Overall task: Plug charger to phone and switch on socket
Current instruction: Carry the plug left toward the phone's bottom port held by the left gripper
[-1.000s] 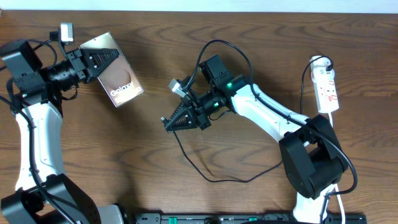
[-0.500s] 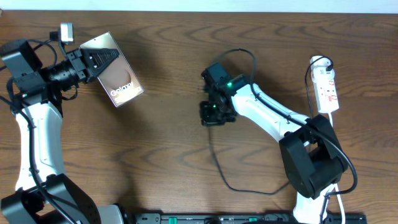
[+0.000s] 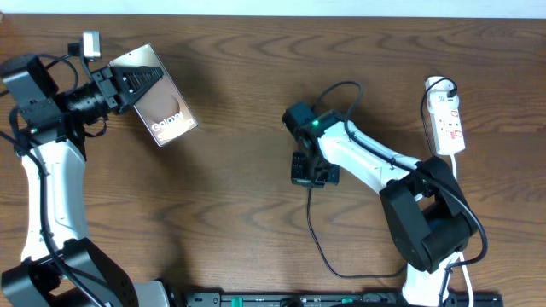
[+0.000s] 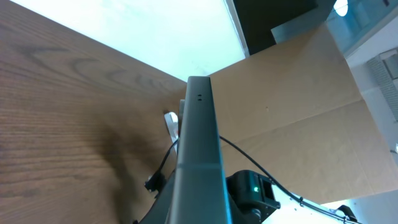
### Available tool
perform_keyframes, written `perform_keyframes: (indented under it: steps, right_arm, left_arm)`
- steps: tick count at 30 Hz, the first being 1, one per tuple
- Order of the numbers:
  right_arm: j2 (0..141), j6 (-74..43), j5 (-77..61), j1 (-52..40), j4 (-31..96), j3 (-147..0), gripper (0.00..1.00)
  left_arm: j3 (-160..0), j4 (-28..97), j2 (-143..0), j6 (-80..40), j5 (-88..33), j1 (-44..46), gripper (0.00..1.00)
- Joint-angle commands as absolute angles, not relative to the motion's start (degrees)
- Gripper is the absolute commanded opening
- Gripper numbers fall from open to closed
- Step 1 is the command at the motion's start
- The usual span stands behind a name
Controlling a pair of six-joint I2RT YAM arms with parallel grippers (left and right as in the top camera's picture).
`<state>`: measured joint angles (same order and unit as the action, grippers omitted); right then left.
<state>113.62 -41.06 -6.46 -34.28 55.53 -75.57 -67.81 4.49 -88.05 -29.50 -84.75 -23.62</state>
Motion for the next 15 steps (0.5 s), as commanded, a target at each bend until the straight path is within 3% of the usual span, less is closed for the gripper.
perform_keyframes:
  steps: [1, 15]
  right_arm:
    - [113.6, -42.1, -10.0, -35.1, 56.1, -74.3, 0.01]
    - [113.6, -41.5, -17.4, -38.2, 50.0, -65.6, 0.01]
  left_arm:
    - [-67.8, 4.2, -87.8, -28.3, -85.9, -23.6, 0.07]
    - [-67.8, 4.3, -87.8, -28.3, -85.9, -23.6, 0.08]
